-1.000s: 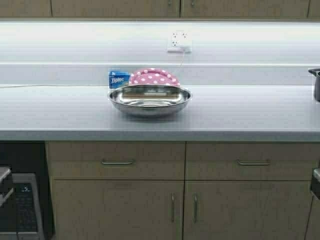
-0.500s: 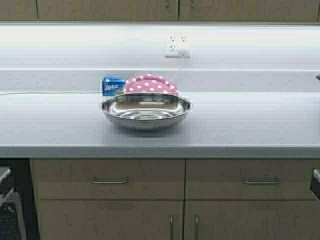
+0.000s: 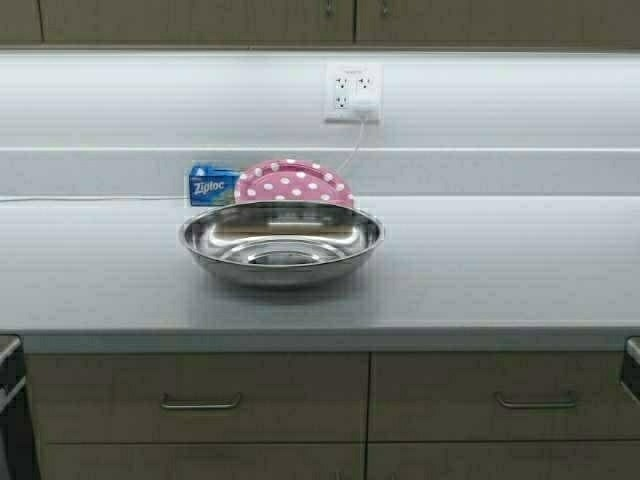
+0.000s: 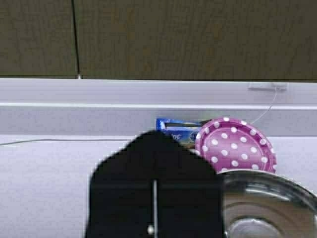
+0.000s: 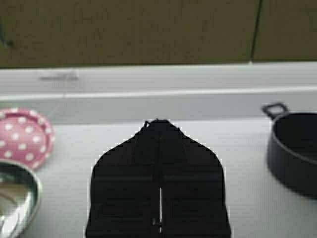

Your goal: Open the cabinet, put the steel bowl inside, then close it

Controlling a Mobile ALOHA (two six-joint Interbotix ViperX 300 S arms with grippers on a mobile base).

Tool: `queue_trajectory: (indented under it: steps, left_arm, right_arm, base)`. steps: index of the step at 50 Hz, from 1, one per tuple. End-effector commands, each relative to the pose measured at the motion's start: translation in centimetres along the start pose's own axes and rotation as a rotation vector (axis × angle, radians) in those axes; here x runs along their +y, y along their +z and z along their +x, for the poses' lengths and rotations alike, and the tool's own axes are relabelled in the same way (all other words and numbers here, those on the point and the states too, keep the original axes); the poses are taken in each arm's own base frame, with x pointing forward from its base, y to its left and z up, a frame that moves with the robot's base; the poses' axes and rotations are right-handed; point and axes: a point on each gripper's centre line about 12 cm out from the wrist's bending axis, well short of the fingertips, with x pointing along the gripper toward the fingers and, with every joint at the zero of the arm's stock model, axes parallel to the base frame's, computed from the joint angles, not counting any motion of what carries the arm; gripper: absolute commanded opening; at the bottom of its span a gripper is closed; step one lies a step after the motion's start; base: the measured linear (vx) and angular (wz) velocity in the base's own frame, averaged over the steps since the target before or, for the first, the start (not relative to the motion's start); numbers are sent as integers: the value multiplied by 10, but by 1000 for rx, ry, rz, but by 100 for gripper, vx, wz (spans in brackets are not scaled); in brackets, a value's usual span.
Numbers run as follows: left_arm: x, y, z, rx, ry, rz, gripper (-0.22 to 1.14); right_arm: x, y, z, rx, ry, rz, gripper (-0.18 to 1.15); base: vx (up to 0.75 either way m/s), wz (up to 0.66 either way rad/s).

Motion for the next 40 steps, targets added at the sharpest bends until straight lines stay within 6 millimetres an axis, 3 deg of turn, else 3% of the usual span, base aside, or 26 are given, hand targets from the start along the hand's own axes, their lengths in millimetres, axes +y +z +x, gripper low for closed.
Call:
queue_trajectory:
  steps: [1,17,21,24,28,33,37,40]
  left_arm:
    - [0,2,1,-12,-2,3,2]
    - [0,-1,-2,-11,-2,-14,5]
    - [-1,0,-2,-12,-6,-17,17]
    - [-4,1,-2,-16,-19,-21,36]
    - [-11,3,-1,-17,-52,-29,69]
    - [-29,2,2,-2,-134,-36,107]
    - [-49,0,7,21,-217,-37,104]
    - [-62,1,14,27,-268,-39,101]
  right_arm:
    - [0,4,6,3,2,0,5]
    - [2,7,12,11,11,16,5]
    - [8,12,12,-1,40,36,7]
    - [18,20,14,-20,88,54,12]
    - [35,30,18,-35,168,60,29]
    - [62,37,27,-35,281,66,67]
    - [85,38,40,-29,358,66,98]
    - [103,36,53,-28,404,69,108]
  base:
    - [16,-11]
    - [15,-10]
    - [13,-7]
    - [12,-5]
    - [12,-3]
    - [11,-2]
    - [10,-1]
    - [8,-1]
